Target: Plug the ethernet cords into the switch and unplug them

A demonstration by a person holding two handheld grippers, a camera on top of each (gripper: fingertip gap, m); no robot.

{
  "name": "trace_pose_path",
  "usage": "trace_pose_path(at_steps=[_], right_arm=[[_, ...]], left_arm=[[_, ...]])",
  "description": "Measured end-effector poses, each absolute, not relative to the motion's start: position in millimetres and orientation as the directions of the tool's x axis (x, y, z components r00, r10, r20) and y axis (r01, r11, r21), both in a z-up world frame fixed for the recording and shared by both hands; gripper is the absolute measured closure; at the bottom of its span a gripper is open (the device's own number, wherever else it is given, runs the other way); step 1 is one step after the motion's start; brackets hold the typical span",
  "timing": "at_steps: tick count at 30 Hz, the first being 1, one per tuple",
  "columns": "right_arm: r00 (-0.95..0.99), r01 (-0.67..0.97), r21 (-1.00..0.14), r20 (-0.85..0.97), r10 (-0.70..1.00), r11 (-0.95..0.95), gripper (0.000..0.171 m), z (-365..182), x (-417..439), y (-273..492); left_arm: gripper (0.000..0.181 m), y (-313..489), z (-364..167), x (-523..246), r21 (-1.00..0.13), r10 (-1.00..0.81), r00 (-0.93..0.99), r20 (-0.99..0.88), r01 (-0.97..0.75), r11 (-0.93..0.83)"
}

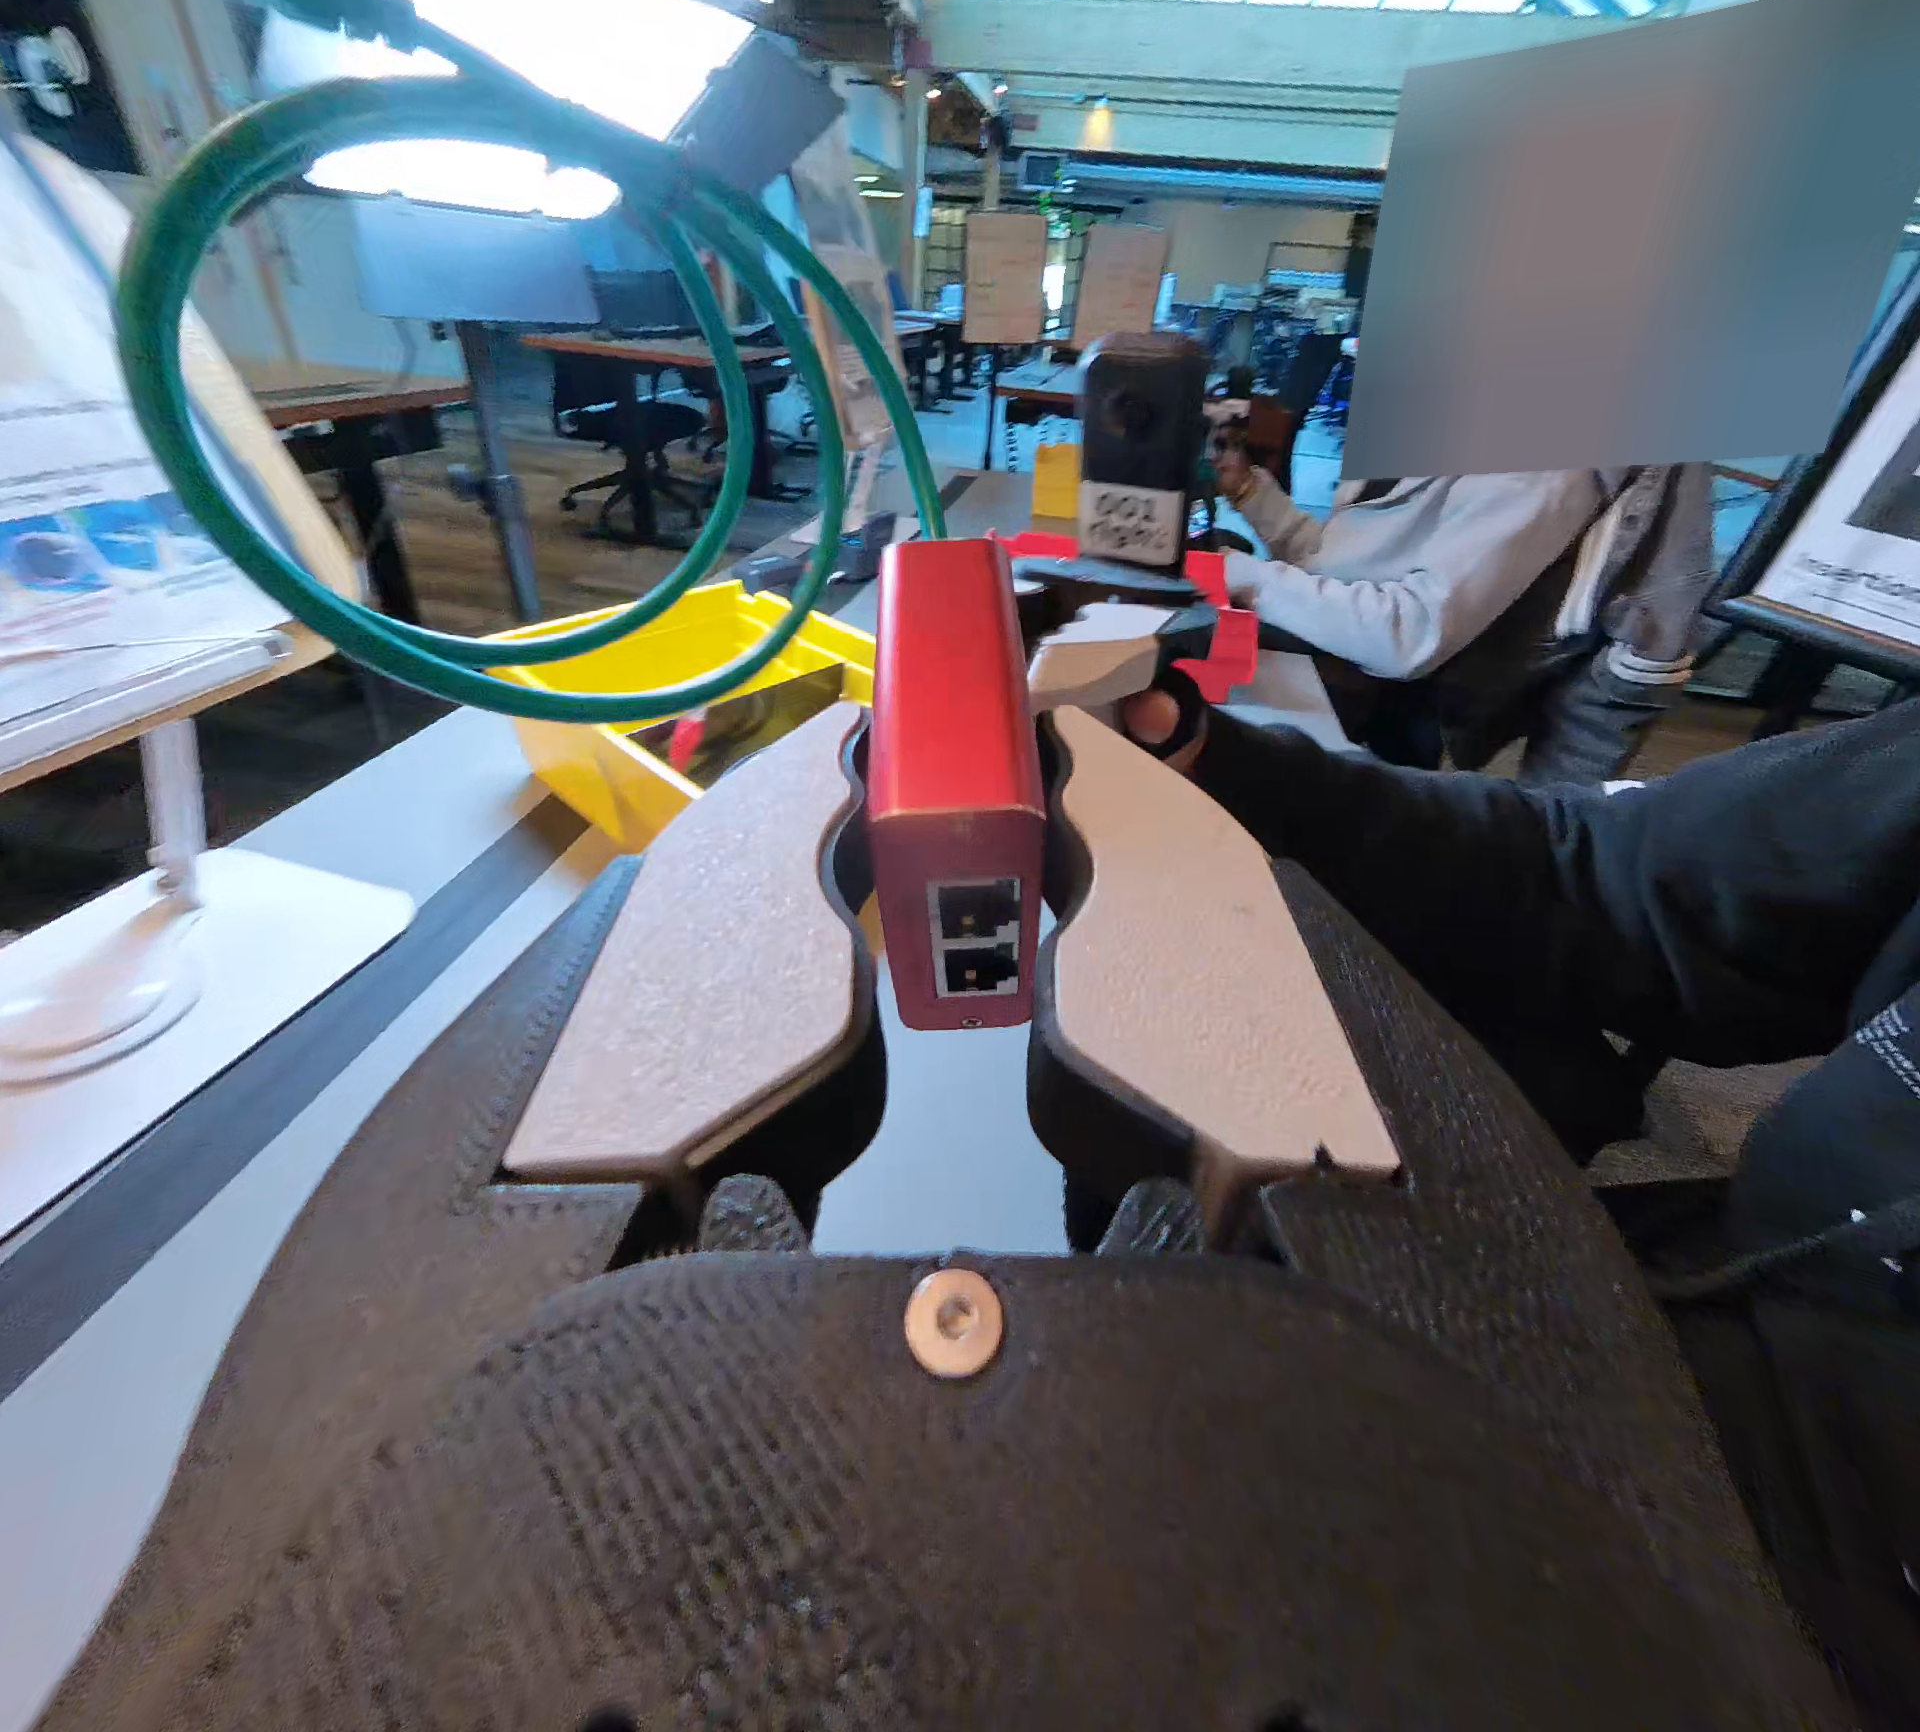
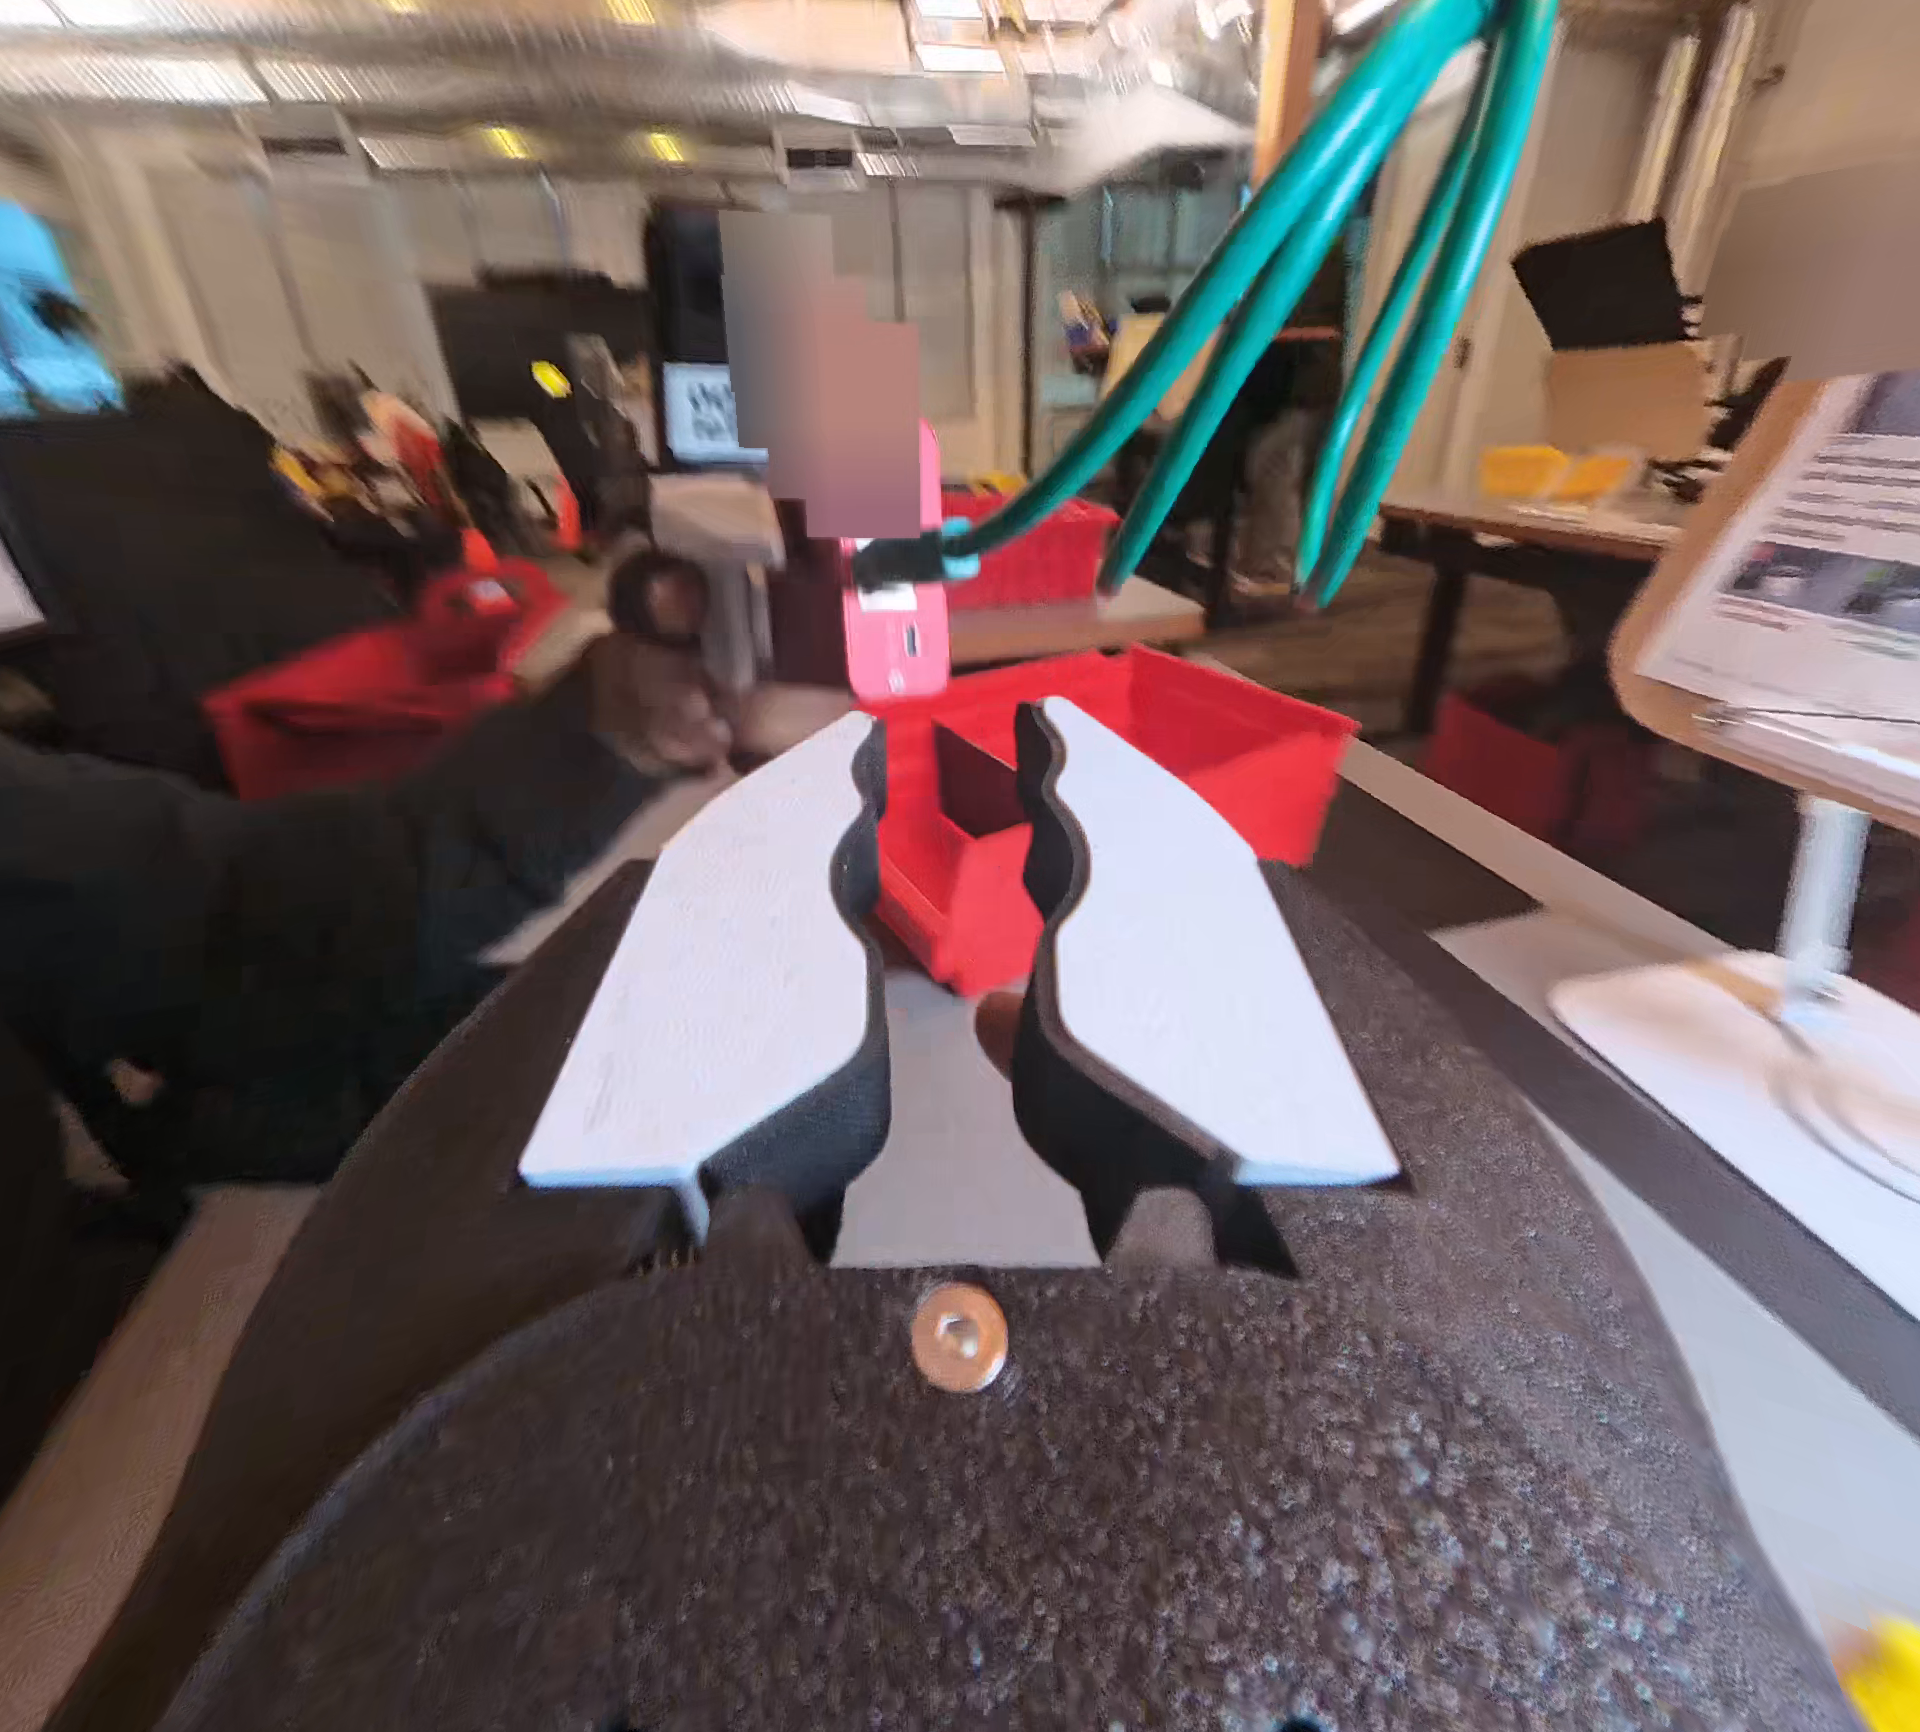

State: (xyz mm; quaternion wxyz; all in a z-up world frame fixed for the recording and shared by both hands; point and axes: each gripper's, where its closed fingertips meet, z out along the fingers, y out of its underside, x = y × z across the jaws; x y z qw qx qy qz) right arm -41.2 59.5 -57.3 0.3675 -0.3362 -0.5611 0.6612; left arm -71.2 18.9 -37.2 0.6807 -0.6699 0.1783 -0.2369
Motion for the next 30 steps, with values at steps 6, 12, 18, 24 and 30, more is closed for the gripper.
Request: trace_pose_path(at_steps=[6,12,18,24,30], right_arm=[[-0.355,-0.009,-0.929,0.348,0.868,0.369,0.146,-54,-32,48],[-0.527,0.235,-0.763,0.421,0.738,0.603,0.147,-133,-48,16],[-0.619,0.218,-0.810,0.316,0.719,0.544,0.162,-152,-50,-4],[-0.701,0.158,-0.932,0.127,0.701,0.327,0.142,-139,-46,-23],[-0.658,0.094,-0.932,0.205,0.724,0.349,0.157,-137,-54,-25]], left_arm=[[0.153,-1,-74,-92,-0.943,-0.519,0.852,-0.066,-0.223,-0.247],[0.153,-7,-105,-60,-0.821,-0.607,0.778,-0.160,-0.446,-0.355],[0.152,-12,-109,-43,-0.804,-0.671,0.723,-0.163,-0.492,-0.335],[0.152,-11,-99,-39,-0.844,-0.681,0.715,-0.162,-0.458,-0.280],[0.153,-10,-84,-30,-0.894,-0.696,0.704,-0.141,-0.393,-0.217]])
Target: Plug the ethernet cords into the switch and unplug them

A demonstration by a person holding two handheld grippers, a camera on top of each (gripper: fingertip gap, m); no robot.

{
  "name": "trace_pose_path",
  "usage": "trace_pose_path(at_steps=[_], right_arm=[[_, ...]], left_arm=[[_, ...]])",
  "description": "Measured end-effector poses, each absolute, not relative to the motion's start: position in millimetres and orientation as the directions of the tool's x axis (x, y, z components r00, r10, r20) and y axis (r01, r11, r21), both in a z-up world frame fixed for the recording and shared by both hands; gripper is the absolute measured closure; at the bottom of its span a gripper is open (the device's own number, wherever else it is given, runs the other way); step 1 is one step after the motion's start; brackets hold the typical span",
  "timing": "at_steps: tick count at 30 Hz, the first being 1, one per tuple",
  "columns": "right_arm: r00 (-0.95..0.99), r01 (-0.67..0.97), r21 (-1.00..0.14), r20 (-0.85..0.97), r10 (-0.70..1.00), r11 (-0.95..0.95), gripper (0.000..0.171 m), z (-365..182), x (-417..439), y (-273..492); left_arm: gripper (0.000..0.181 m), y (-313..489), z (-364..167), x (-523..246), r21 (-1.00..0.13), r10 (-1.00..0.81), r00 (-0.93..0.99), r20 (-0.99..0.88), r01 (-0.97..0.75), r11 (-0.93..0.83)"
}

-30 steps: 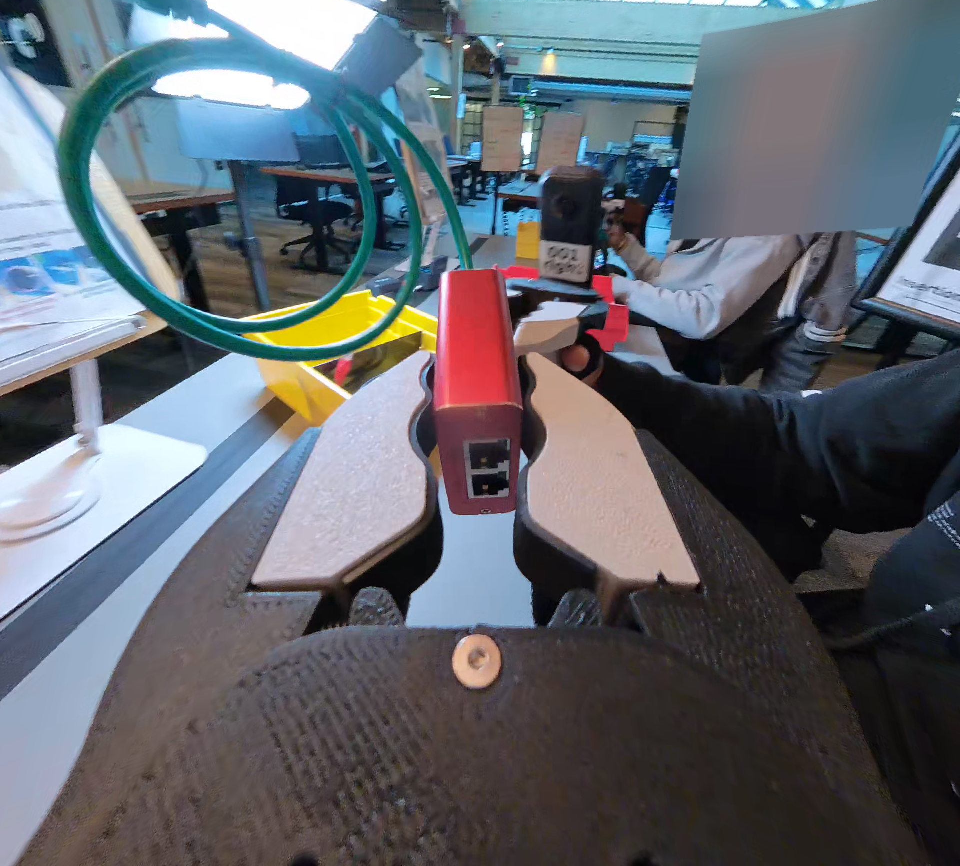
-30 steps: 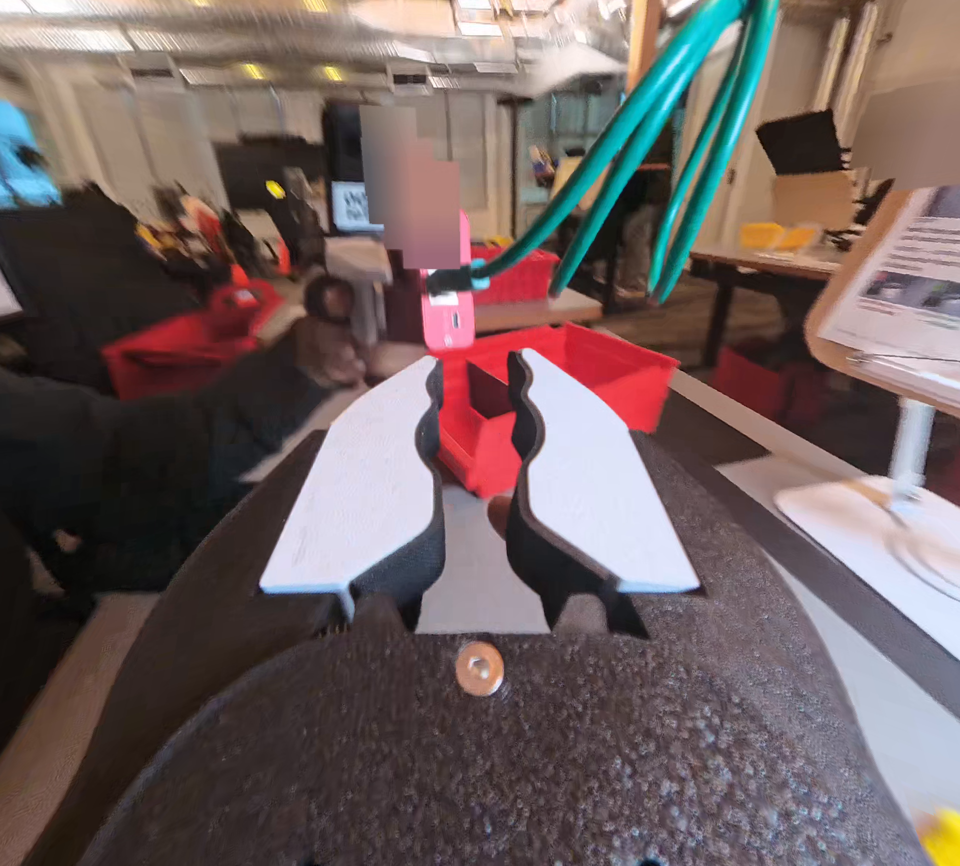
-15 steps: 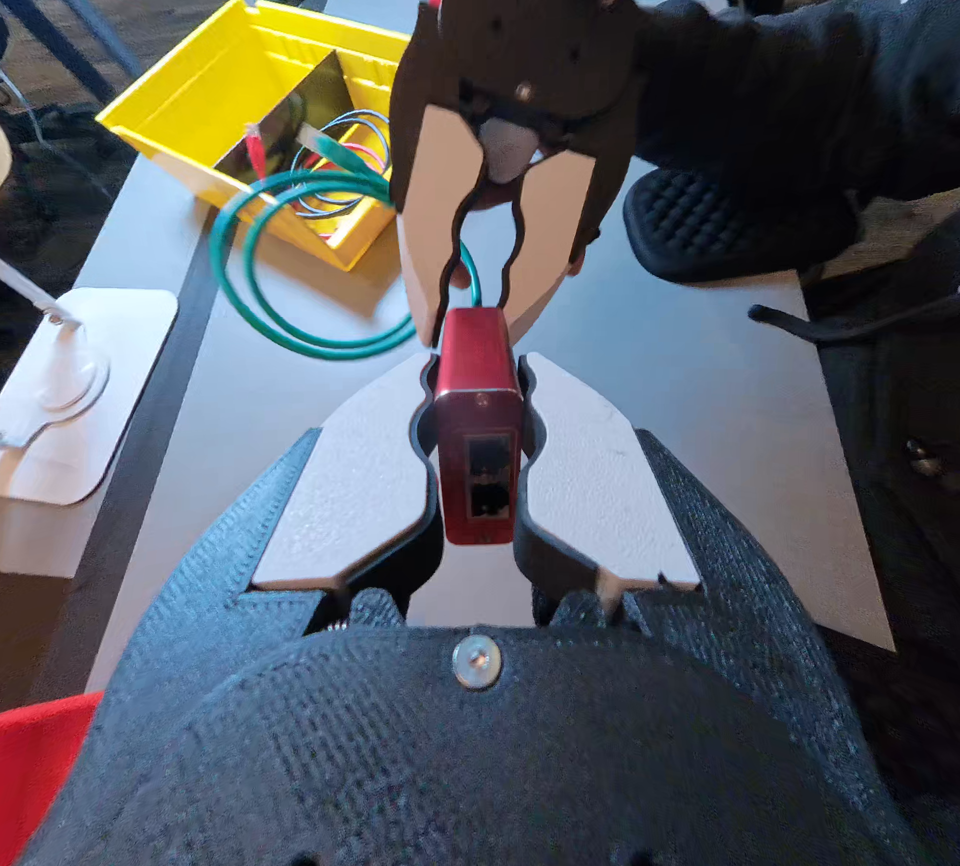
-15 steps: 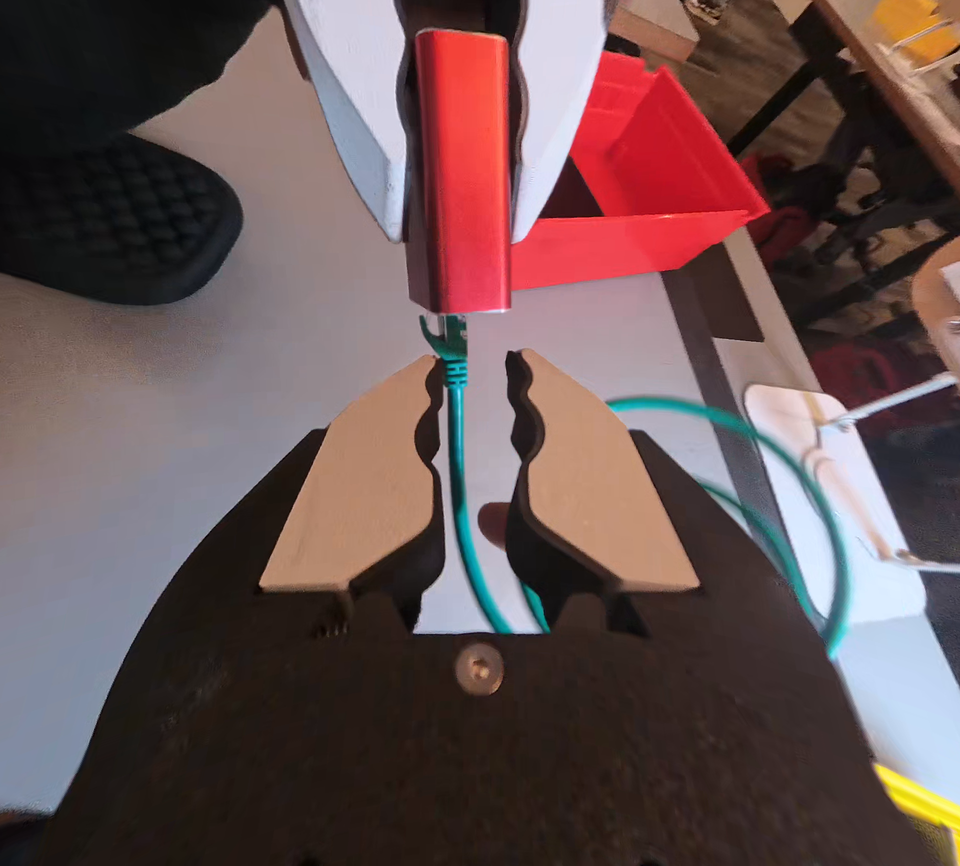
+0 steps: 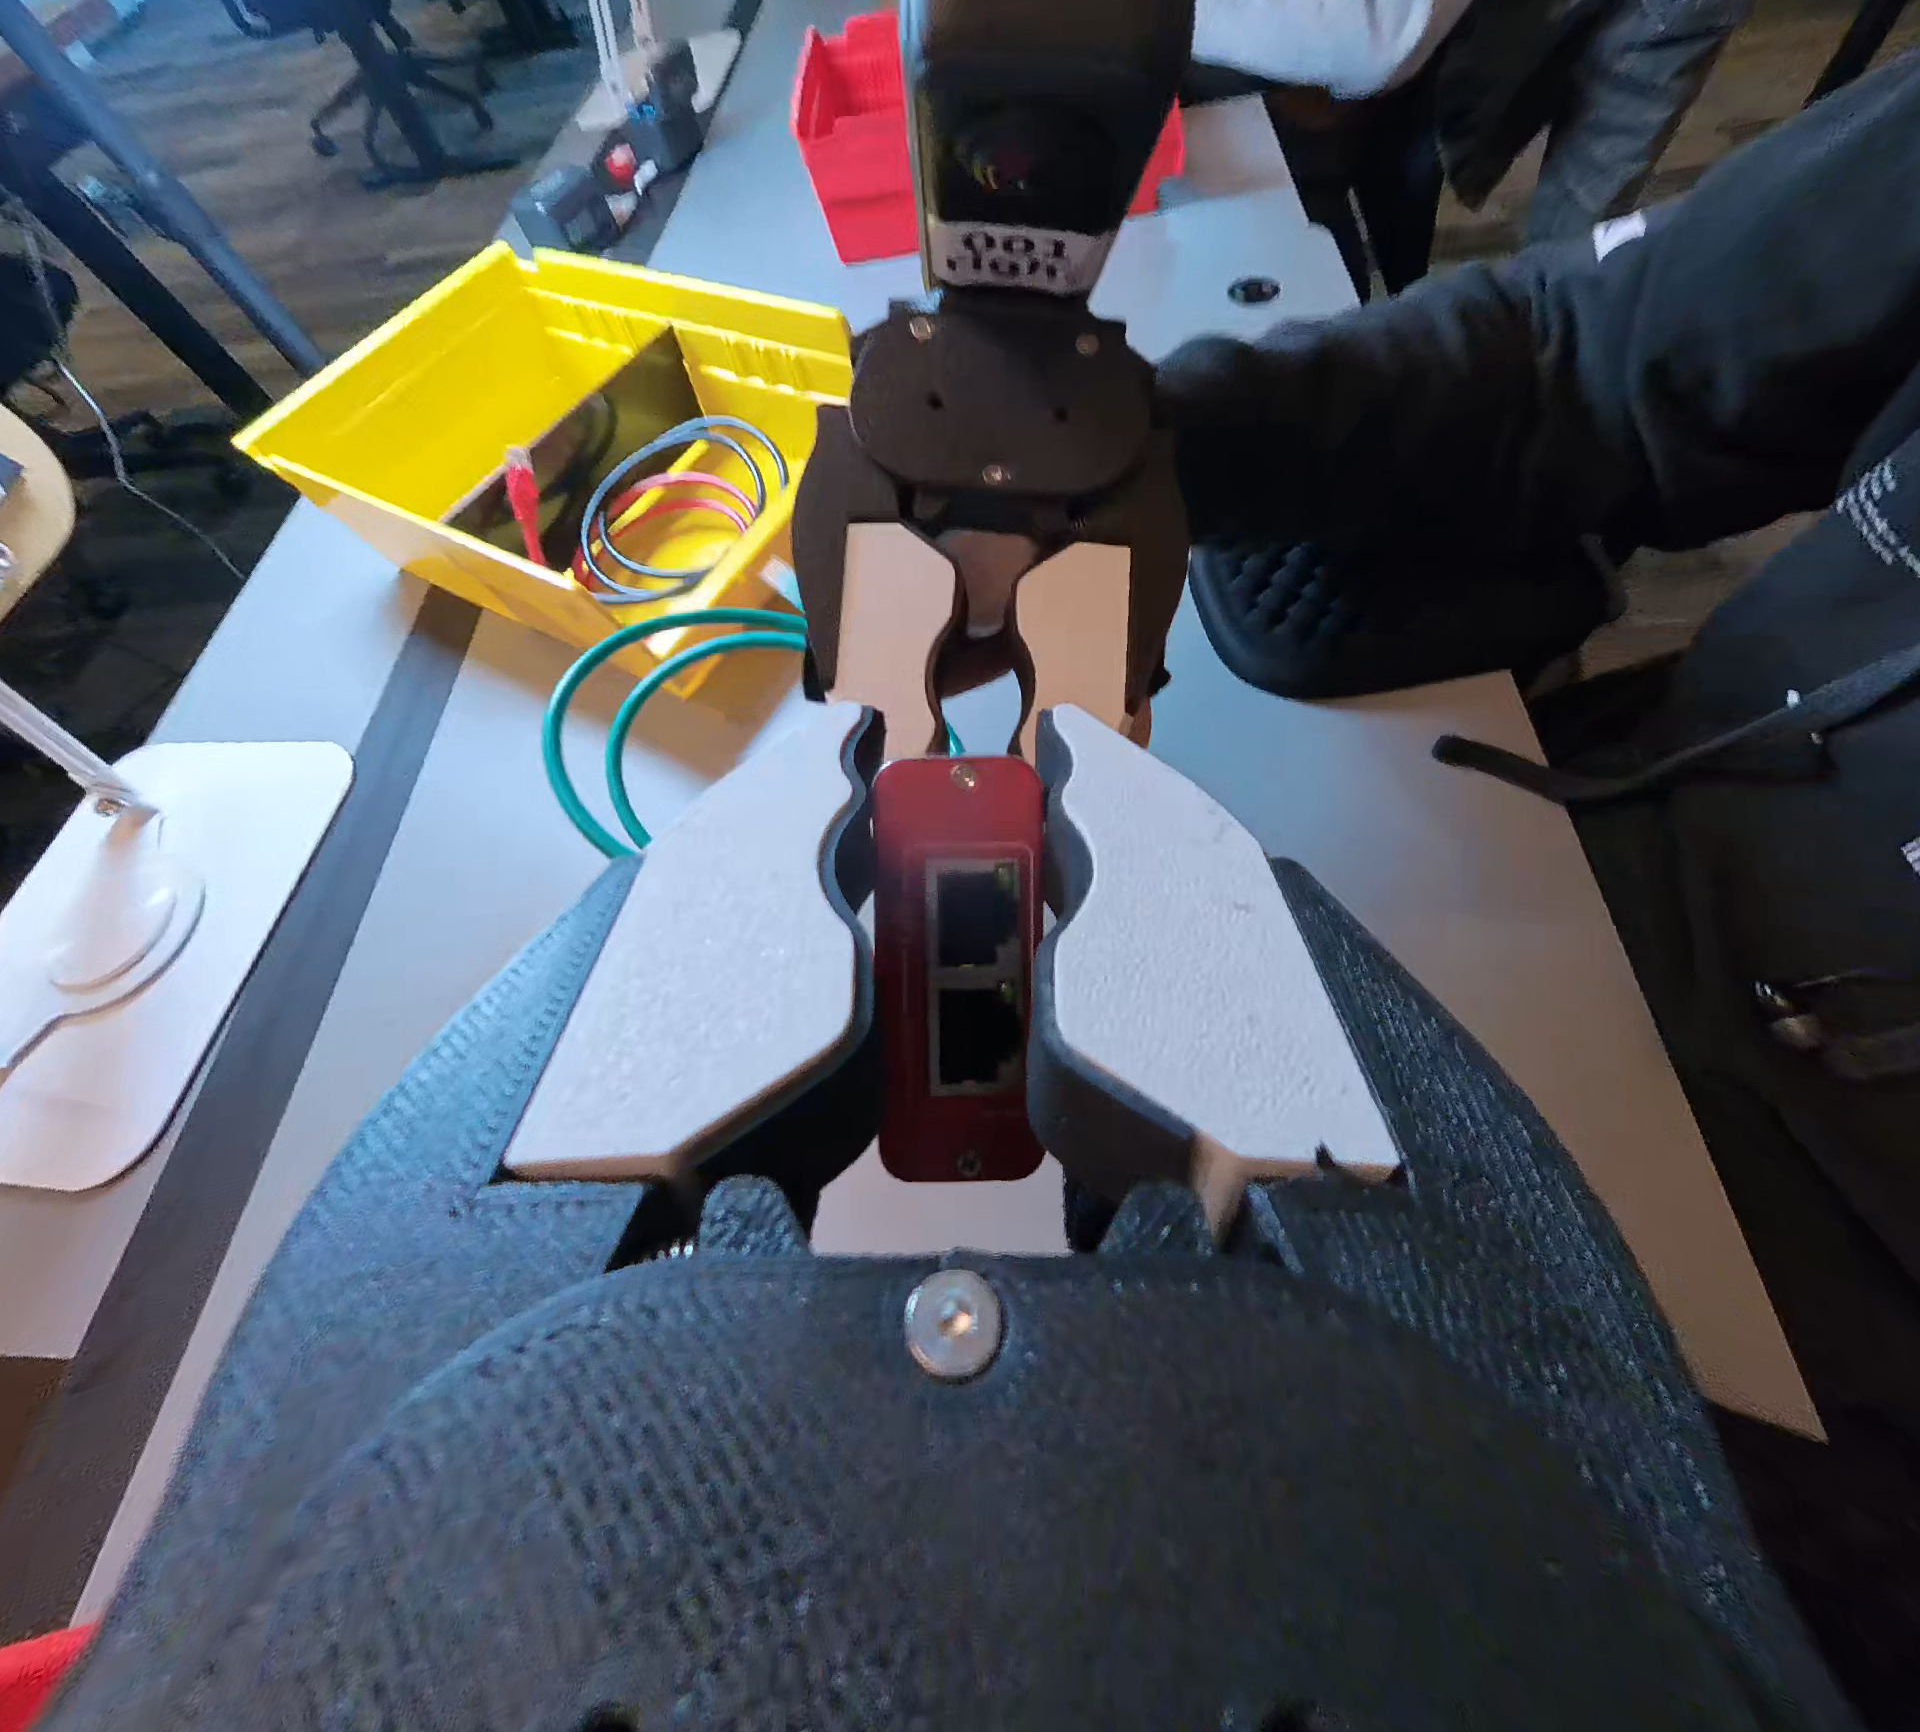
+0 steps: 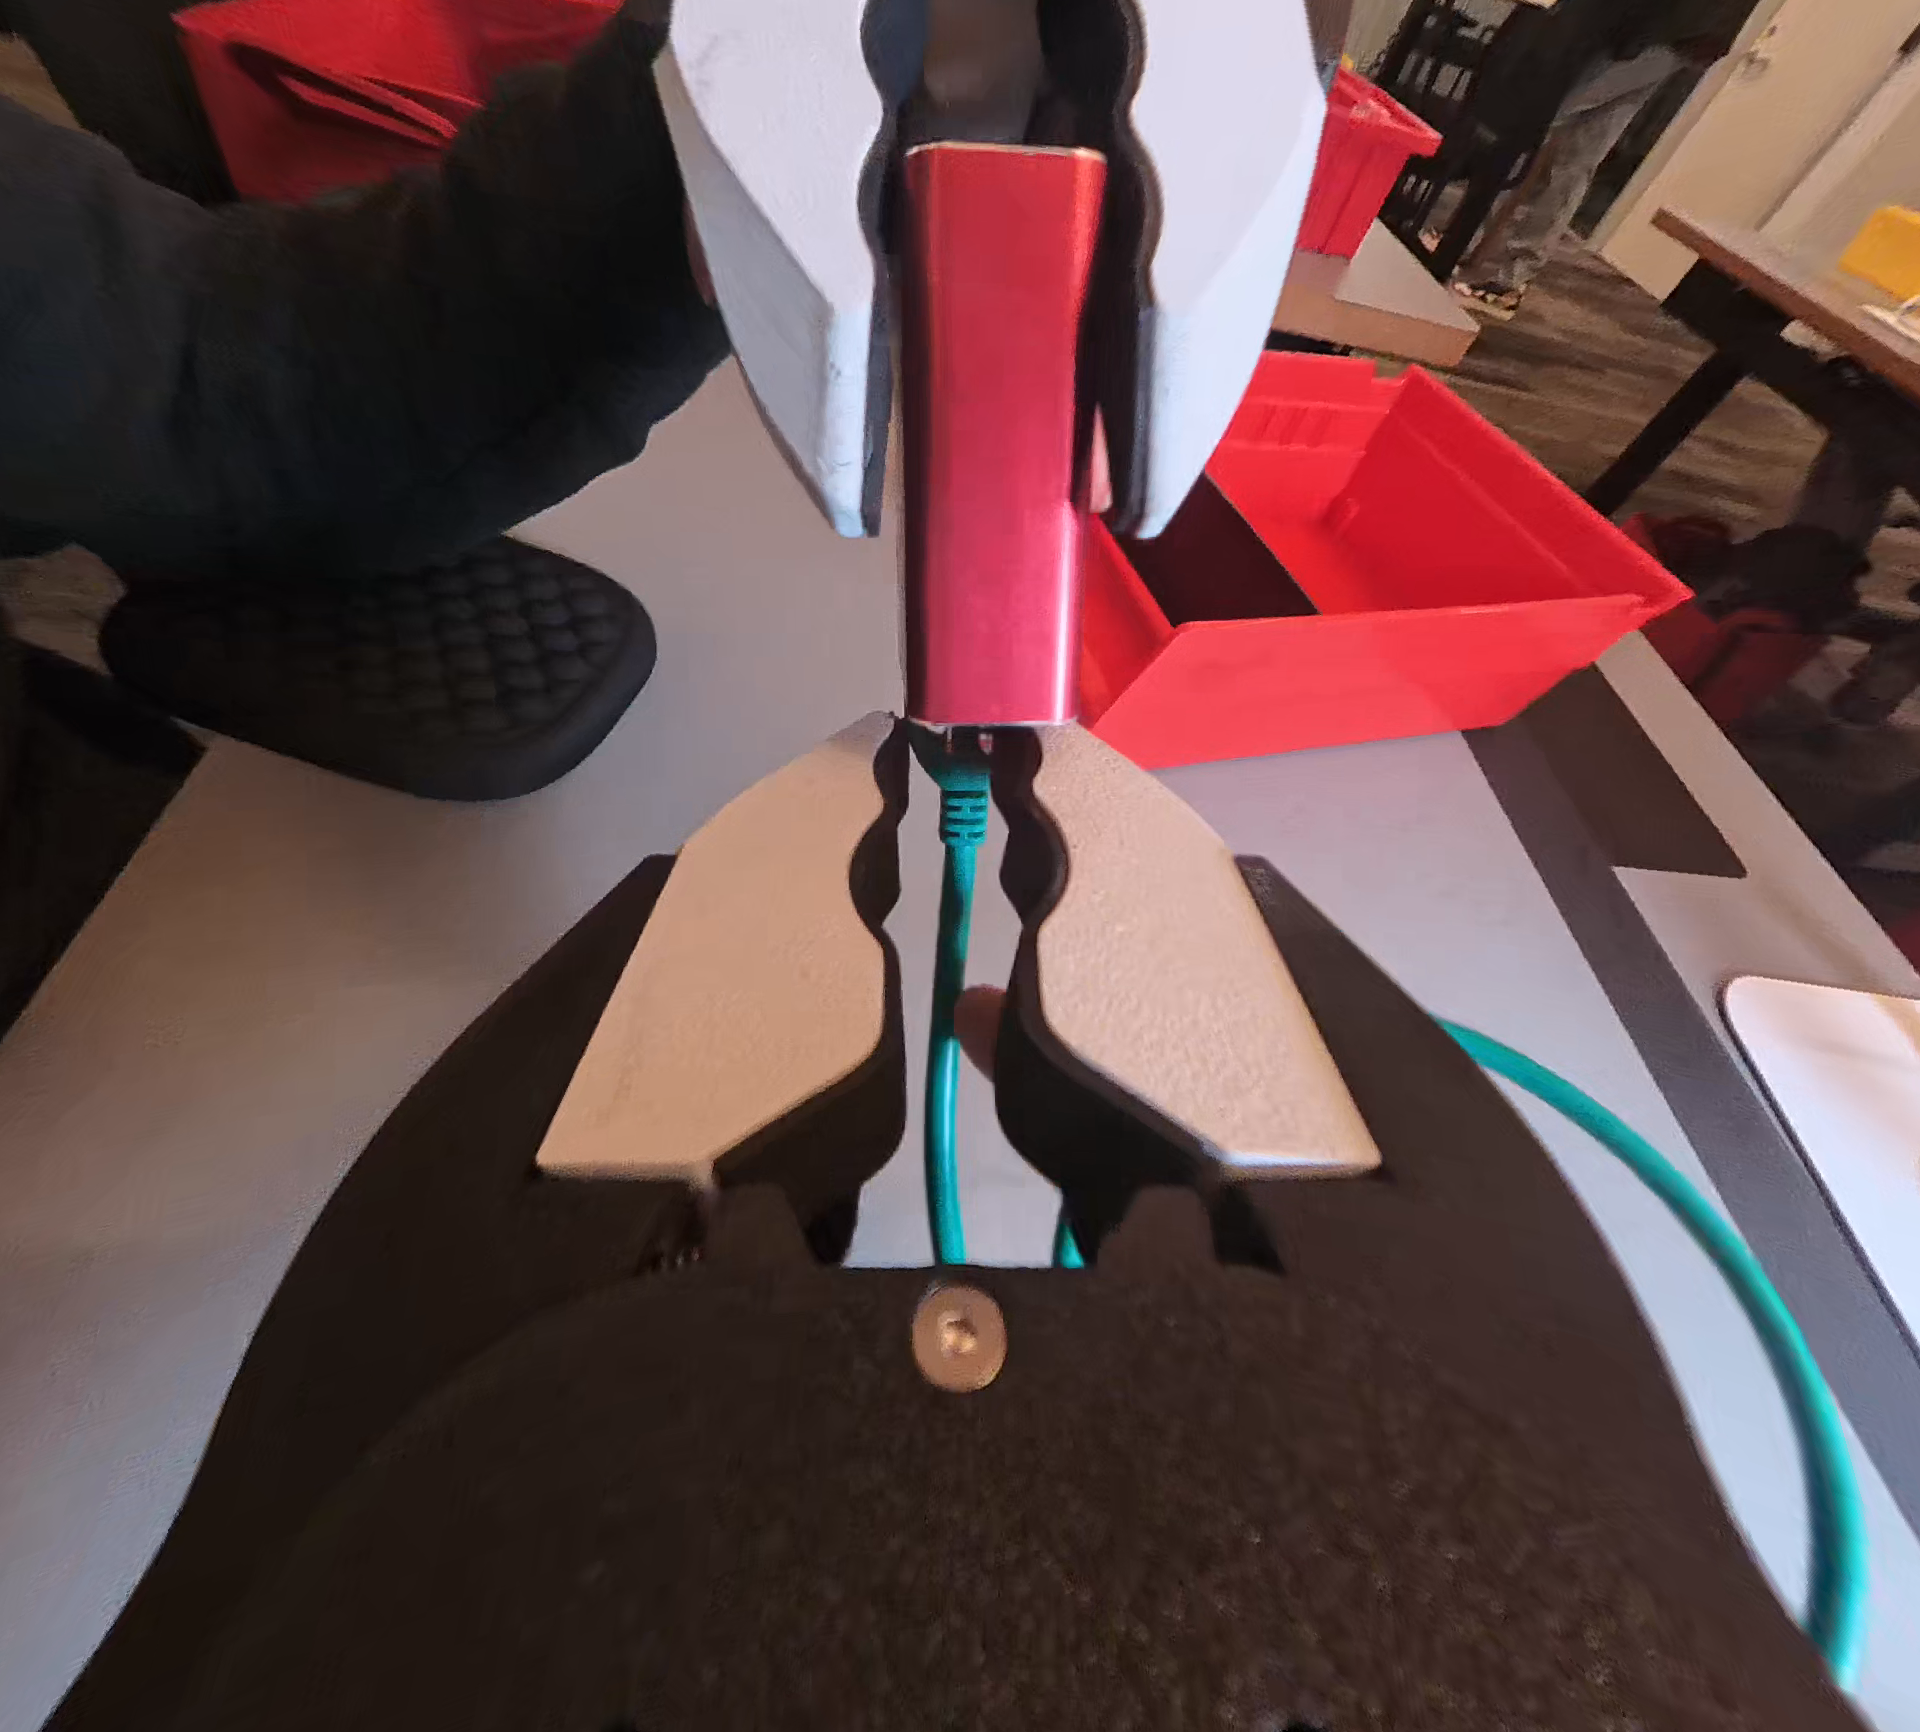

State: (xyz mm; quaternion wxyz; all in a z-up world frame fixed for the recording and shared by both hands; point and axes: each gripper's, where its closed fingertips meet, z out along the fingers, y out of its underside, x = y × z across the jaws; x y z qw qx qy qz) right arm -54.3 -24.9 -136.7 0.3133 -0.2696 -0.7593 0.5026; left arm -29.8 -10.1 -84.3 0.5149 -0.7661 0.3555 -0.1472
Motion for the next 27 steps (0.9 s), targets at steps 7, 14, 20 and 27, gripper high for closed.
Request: trace_pose_path(at_steps=[7,14,20,27], right_arm=[[-0.698,0.001,-0.994,0.075,0.712,0.107,0.157,-89,-41,-25],[-0.694,0.007,-1.000,0.013,0.719,0.024,0.157,-74,-37,-24],[-0.631,-0.026,-0.995,-0.059,0.773,-0.097,0.155,-58,-44,-15],[-0.631,-0.017,-0.983,-0.130,0.765,-0.181,0.156,-51,-44,-16]], left_arm=[[0.132,-18,-31,-33,-0.985,-0.689,0.707,-0.156,-0.166,0.053],[0.148,2,-33,-20,-0.988,-0.649,0.747,-0.148,-0.140,0.065],[0.152,7,-12,-24,-0.991,-0.595,0.798,-0.096,-0.019,0.134],[0.152,3,-6,-22,-0.985,-0.589,0.800,-0.113,-0.013,0.172]])
